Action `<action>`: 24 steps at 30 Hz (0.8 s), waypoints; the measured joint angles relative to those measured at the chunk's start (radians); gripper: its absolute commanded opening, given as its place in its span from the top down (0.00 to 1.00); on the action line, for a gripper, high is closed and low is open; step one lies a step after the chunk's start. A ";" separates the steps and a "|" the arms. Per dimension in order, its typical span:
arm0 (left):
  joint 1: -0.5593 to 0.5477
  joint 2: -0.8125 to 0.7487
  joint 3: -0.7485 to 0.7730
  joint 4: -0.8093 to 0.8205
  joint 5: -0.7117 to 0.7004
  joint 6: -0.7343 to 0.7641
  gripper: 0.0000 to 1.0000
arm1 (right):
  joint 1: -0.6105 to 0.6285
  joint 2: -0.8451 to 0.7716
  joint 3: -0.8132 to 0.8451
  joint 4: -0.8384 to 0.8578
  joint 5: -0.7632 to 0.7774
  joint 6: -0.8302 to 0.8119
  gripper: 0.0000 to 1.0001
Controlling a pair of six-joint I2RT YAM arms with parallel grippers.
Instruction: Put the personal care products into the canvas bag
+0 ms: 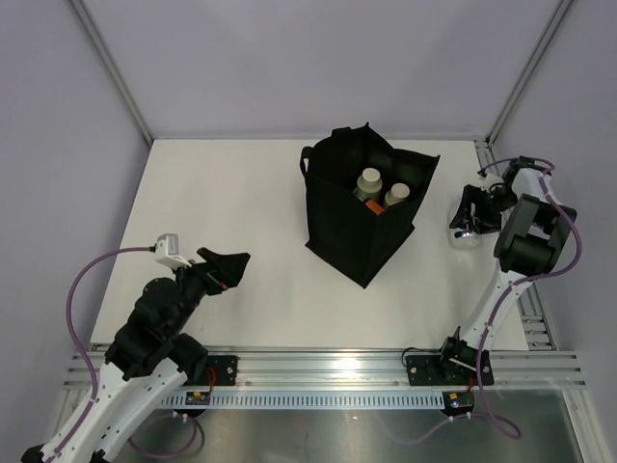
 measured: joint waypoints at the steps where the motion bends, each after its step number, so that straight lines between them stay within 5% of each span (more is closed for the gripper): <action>1: 0.000 -0.002 0.000 -0.001 0.000 -0.001 0.01 | -0.019 0.000 -0.001 -0.009 -0.058 0.015 0.97; 13: 0.000 -0.019 0.000 -0.007 0.000 -0.002 0.01 | -0.111 -0.004 -0.007 -0.016 -0.620 0.131 1.00; 19: 0.000 -0.018 0.000 -0.007 0.000 -0.002 0.01 | -0.098 -0.048 0.059 -0.005 -0.758 0.204 1.00; 24: 0.000 -0.012 0.000 -0.006 -0.001 -0.002 0.01 | -0.099 -0.154 0.065 0.182 -0.842 0.422 1.00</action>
